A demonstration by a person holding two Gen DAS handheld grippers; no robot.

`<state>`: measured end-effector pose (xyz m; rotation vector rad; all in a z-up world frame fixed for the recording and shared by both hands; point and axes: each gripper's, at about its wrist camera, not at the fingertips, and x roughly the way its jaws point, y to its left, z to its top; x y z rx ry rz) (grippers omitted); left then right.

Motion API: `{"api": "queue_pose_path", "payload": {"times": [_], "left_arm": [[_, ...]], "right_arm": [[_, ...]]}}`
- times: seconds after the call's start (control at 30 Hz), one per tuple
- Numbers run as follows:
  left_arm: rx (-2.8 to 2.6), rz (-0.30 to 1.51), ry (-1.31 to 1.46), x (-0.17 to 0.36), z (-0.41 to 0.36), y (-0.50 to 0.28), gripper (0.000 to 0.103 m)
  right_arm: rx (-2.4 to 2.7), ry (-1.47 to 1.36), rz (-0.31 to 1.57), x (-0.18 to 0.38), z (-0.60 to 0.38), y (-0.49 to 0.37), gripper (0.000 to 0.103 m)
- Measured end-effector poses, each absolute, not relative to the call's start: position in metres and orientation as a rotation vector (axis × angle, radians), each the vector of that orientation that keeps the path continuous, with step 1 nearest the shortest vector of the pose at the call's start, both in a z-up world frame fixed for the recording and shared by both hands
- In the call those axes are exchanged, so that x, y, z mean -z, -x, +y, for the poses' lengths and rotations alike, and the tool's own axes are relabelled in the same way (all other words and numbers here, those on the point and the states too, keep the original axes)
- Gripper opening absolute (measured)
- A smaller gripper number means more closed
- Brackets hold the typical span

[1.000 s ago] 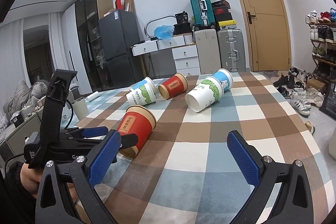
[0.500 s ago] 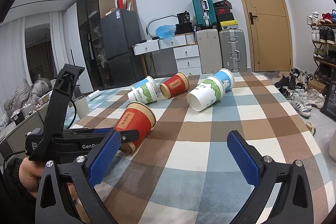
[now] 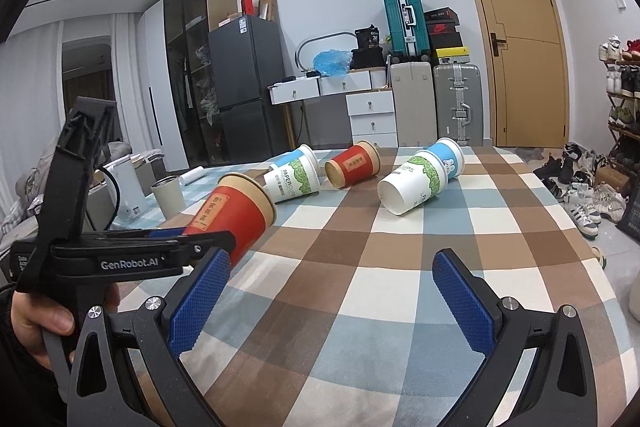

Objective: Flip cup upright
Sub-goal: 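Lift the red cup with the left tool toward the right tool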

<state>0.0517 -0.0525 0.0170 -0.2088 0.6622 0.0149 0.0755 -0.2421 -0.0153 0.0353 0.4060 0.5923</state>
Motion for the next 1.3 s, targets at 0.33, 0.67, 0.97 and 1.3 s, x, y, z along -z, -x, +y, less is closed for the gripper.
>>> {"api": "queue_pose_path", "payload": {"times": [0.33, 0.67, 0.97, 1.3], "left_arm": [[-0.011, 0.660, 0.211, -0.013, -0.060, -0.009, 0.056], [0.004, 0.702, 0.215, 0.009, -0.081, 0.005, 0.056], [0.020, 0.718, 0.194, 0.017, -0.091, 0.003, 0.056], [0.038, 0.720, 0.199, 0.019, -0.087, -0.002, 0.060]], "right_arm": [[-0.608, -0.033, 0.397, 0.016, -0.242, -0.062, 0.103], [-0.610, -0.034, 0.415, 0.018, -0.242, -0.062, 0.103], [-0.603, -0.035, 0.420, 0.019, -0.244, -0.064, 0.103], [-0.602, -0.035, 0.420, 0.019, -0.244, -0.064, 0.103]]}}
